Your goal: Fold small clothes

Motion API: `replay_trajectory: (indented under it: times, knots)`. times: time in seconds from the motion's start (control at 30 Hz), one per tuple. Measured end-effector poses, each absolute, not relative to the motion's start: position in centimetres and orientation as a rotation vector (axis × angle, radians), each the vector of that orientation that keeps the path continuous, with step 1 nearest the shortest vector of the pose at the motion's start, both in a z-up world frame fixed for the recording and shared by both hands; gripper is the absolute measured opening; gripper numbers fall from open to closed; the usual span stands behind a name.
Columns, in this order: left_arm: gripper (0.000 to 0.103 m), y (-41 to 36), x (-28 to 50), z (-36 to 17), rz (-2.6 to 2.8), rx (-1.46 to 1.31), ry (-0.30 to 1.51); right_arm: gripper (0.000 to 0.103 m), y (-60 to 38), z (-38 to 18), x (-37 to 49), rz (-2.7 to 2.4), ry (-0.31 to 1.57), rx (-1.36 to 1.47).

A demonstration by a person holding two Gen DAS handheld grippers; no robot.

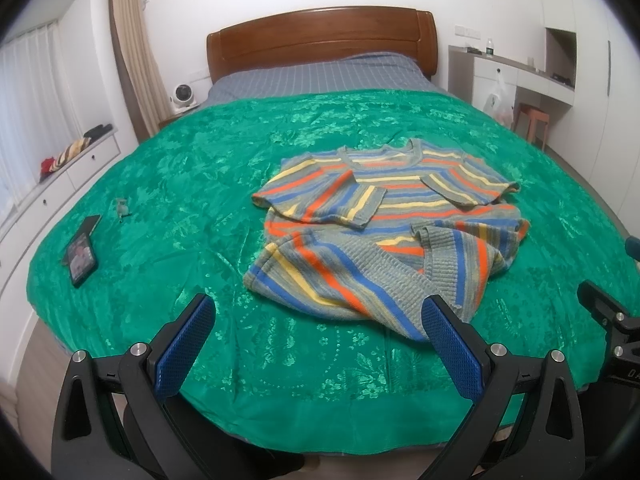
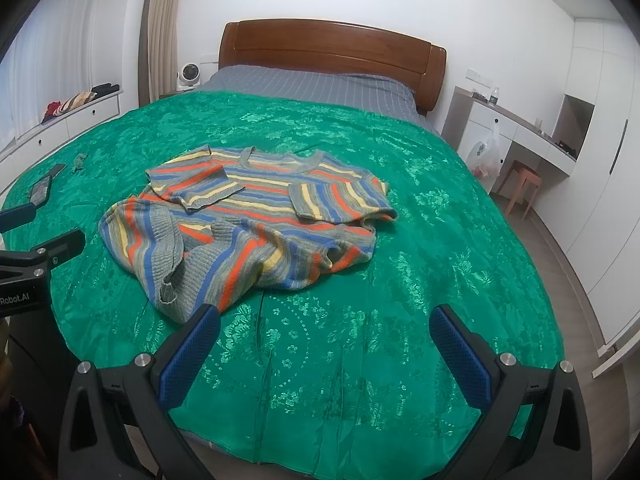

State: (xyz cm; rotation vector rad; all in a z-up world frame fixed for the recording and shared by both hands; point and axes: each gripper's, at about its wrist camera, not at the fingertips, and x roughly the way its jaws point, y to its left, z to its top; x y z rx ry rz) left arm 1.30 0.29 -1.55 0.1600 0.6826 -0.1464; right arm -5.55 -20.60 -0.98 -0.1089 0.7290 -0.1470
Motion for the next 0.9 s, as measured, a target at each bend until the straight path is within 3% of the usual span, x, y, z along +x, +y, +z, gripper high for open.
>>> replay_trajectory:
  times: [0.17,0.57,0.9]
  knots:
    - [0.103,1.8,1.9,-1.9,-0.113,0.16,0.674,0.103,-20.7,-1.0,-5.4,-0.153,0.731,-0.108]
    - [0.103,6.4,5.9,-5.3,-0.149,-0.013,0.868,0.103,-22.4,-1.9,-5.0,-0.174,0.751,-0.059]
    - [0.103,3.5,13.7,-7.0,-0.339,0.106,0.916,0.103,-19.1,-5.0,5.1,0.101,0.857,-0.129]
